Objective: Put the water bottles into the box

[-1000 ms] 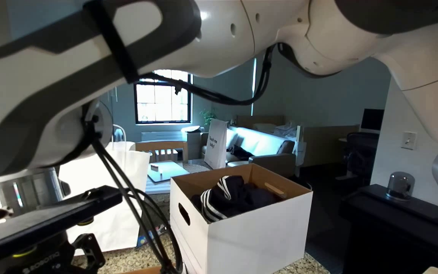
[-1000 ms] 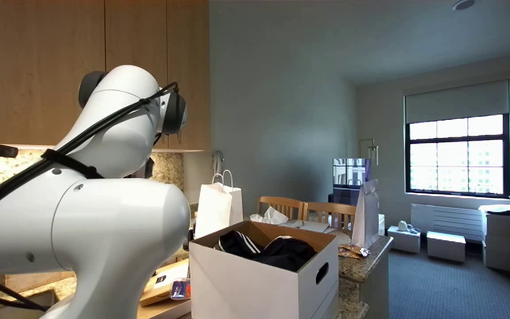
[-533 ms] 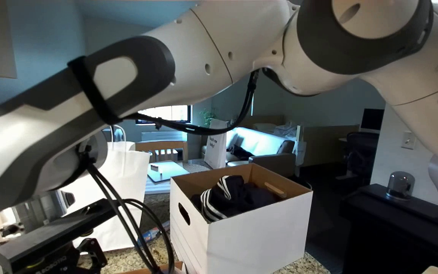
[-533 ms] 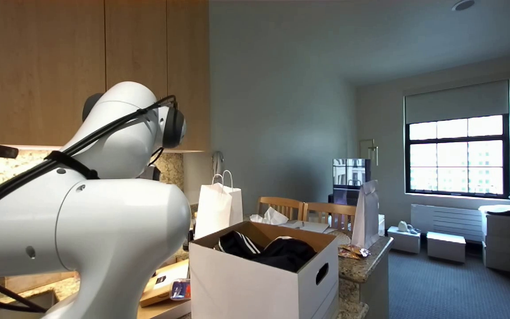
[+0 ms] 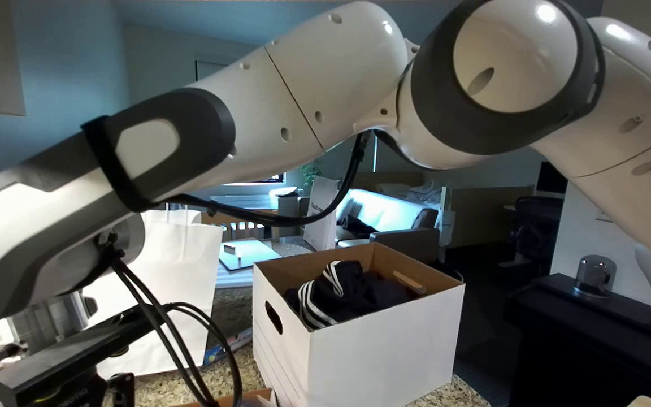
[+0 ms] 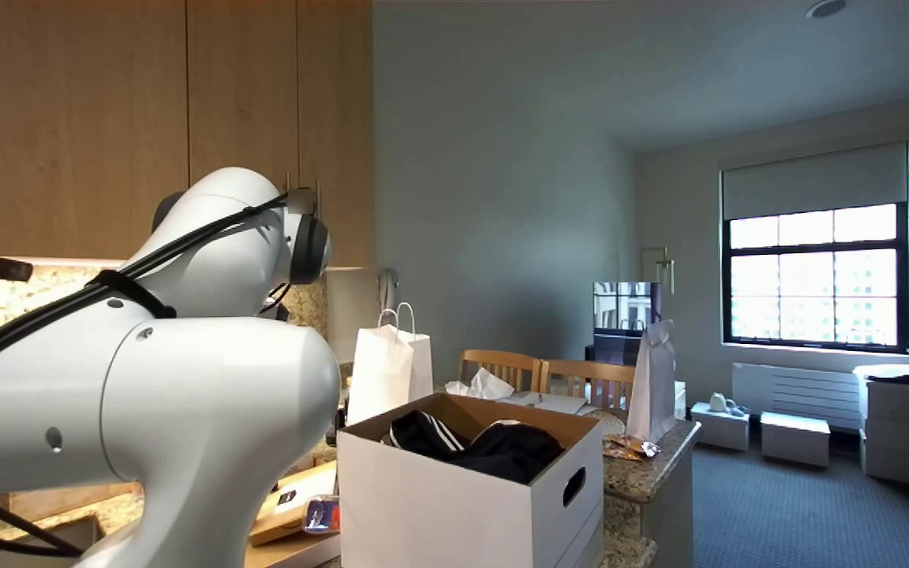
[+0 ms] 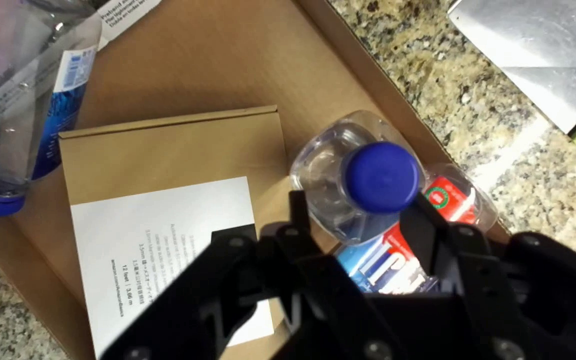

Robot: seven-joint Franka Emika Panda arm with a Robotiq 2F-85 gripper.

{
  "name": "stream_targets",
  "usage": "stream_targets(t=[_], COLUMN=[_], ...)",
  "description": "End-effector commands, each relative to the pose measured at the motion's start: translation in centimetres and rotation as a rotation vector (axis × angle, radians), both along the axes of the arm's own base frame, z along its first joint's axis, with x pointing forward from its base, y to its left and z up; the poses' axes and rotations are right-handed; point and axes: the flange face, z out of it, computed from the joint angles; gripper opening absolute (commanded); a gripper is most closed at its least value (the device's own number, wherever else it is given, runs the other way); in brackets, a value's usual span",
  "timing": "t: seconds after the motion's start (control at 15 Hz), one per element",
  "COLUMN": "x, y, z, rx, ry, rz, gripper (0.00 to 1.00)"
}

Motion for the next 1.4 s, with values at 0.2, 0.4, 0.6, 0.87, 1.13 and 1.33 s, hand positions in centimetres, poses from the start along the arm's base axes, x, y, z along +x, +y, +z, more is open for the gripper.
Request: stream_targets(t=[0.2, 0.4, 0.6, 0.87, 1.13, 1.33], x=[-0.4, -0.3, -0.2, 0.0, 0.1, -0.1], y=[-0.1, -0.5, -0.6, -1.0, -1.1, -0.9], z=[0.7, 0.8, 1.1, 1.1, 1.1, 0.9], rx=[-0.064, -0.075, -0.072, -0.072, -0.056, -0.057], ry=[0.062, 0.063, 0.06, 0.06, 0.061, 0.069], rz=[0.016, 0.018, 0.022, 0.015, 0.009, 0.021], gripper=[0.03, 0.35, 0.46, 0.72, 0.97, 0.94])
